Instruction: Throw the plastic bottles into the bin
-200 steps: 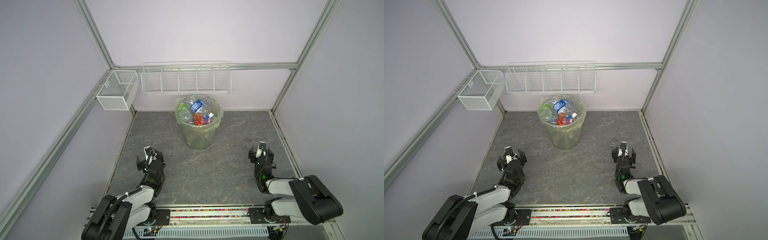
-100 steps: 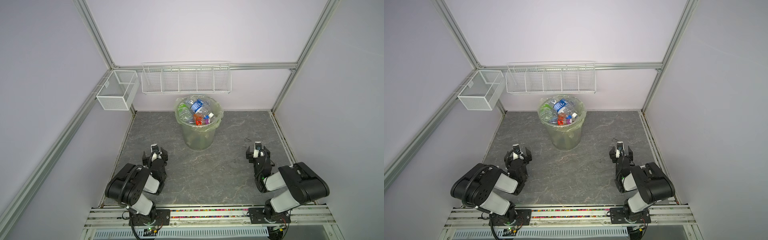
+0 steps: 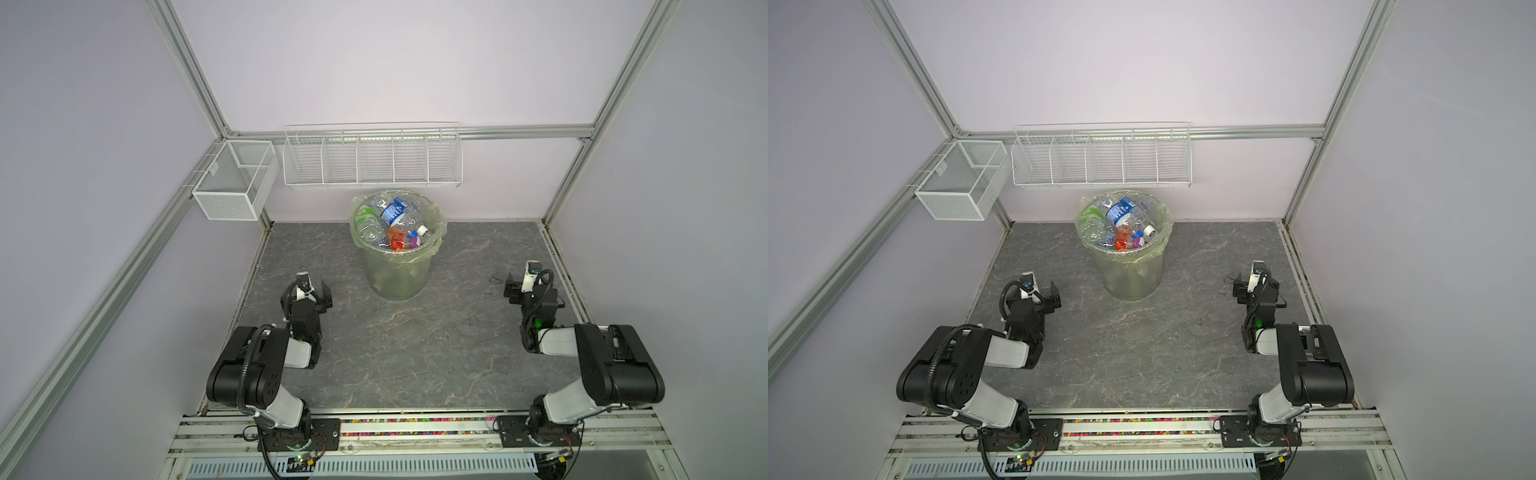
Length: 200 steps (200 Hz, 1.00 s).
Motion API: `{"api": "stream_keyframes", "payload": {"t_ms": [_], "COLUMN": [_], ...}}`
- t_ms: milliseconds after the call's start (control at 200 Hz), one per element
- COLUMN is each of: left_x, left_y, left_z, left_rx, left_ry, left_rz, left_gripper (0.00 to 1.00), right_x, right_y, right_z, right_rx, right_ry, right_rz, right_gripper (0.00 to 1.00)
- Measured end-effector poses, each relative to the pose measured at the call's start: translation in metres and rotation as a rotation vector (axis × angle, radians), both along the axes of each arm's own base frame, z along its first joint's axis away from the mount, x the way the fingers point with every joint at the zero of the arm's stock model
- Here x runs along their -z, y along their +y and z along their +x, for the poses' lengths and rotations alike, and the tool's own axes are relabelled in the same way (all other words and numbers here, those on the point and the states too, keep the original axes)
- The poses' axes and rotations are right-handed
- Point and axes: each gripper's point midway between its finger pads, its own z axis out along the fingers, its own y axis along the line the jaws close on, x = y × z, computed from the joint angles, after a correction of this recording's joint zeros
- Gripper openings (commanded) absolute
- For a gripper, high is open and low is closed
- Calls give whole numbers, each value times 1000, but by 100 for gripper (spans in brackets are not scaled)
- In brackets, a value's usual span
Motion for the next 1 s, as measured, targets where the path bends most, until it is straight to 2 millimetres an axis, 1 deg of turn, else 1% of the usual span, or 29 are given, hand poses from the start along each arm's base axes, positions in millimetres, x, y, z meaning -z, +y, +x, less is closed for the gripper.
{"api": "stream_keyframes", "payload": {"t_ms": [55, 90, 130, 205, 270, 380, 550, 1000], "left_x": [-10, -12, -8, 4, 10, 13, 24, 26], "left_y": [9, 14, 15, 10, 8, 2, -8, -5], "left_z": [9, 11, 10, 8, 7, 6, -1, -2], "left_rx": [-8, -11, -7, 15, 29, 59, 108, 94], "left_ry": [-18, -22, -7, 39, 62, 71, 97, 105], "left_rz": [-30, -43, -54, -68, -75, -83, -82, -81], "left_gripper": [99, 99, 99, 99, 99, 99, 99, 99], "right_x": [9, 13, 16, 20, 21, 21, 21, 21], "right_y": [5, 7, 8, 9, 10, 11, 11, 12], "right_z": [-2, -3, -4, -6, -6, -6, -6, -6], "right_rx": [-21, -30, -35, -41, -44, -50, -50, -53], "right_ry": [35, 52, 65, 82, 86, 86, 86, 87], "right_rz": [9, 14, 19, 26, 28, 32, 33, 33], "right_gripper": [88, 88, 88, 88, 88, 88, 88, 88]}}
